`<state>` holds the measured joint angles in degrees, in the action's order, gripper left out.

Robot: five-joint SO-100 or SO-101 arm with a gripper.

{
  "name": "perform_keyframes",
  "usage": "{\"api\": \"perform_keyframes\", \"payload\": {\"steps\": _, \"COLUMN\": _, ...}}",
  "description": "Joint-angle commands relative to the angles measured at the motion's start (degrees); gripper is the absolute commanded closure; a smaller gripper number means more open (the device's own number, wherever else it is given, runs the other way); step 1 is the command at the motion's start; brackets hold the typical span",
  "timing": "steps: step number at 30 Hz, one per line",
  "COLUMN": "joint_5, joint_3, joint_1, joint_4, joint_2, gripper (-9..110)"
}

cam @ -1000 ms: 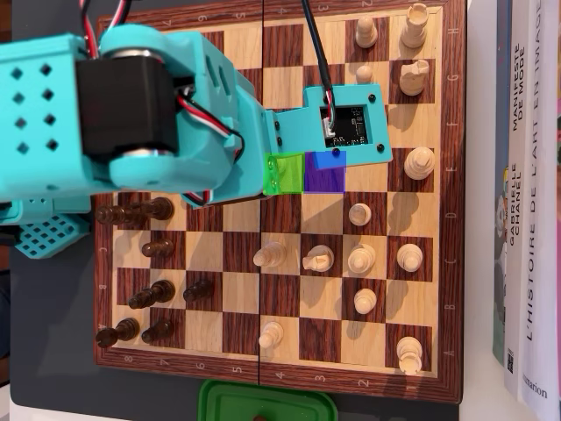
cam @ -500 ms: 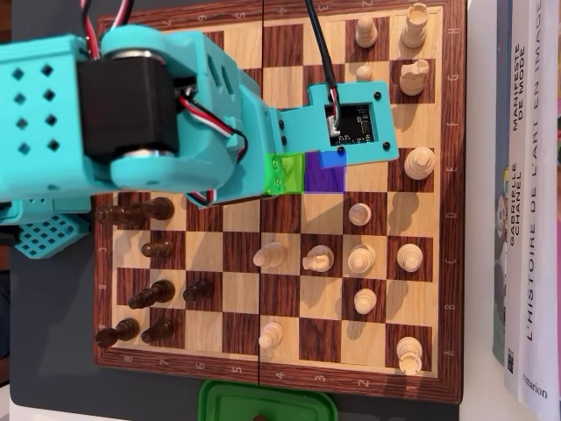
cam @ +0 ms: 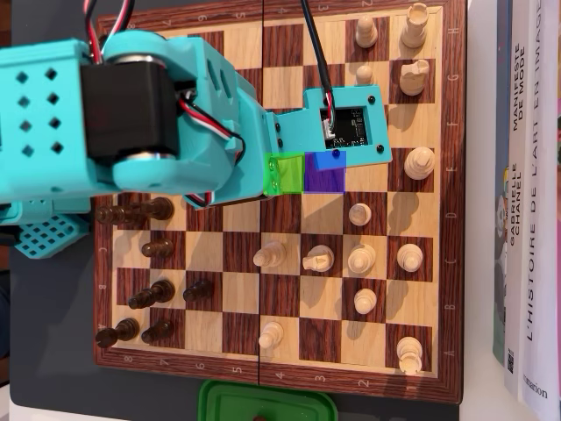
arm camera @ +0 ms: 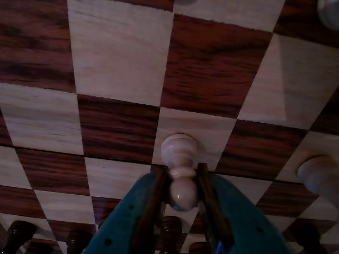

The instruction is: Play chess

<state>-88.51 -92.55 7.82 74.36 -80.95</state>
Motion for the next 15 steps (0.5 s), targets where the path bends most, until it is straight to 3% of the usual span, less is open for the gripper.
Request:
{"api": "perform_keyframes", "payload": {"steps": 1, "joint_5": 0.26, "joint_3": 0.35, "joint_1": -0.53, "joint_4": -0.26, "joint_2": -0.35, "gripper": 96}}
{"api": "perform_keyframes", "payload": {"steps": 6, "joint_5": 0.26, "joint_3": 0.44, "joint_1": -0.44, "joint_4": -0.26, "joint_2": -0.35, "gripper": 90}}
{"api": "perform_keyframes", "payload": {"steps": 15, "joint_5": 0.26, "joint_3": 0.79, "joint_1": -0.18, "joint_4": -0.26, "joint_2": -0.35, "gripper": 89}}
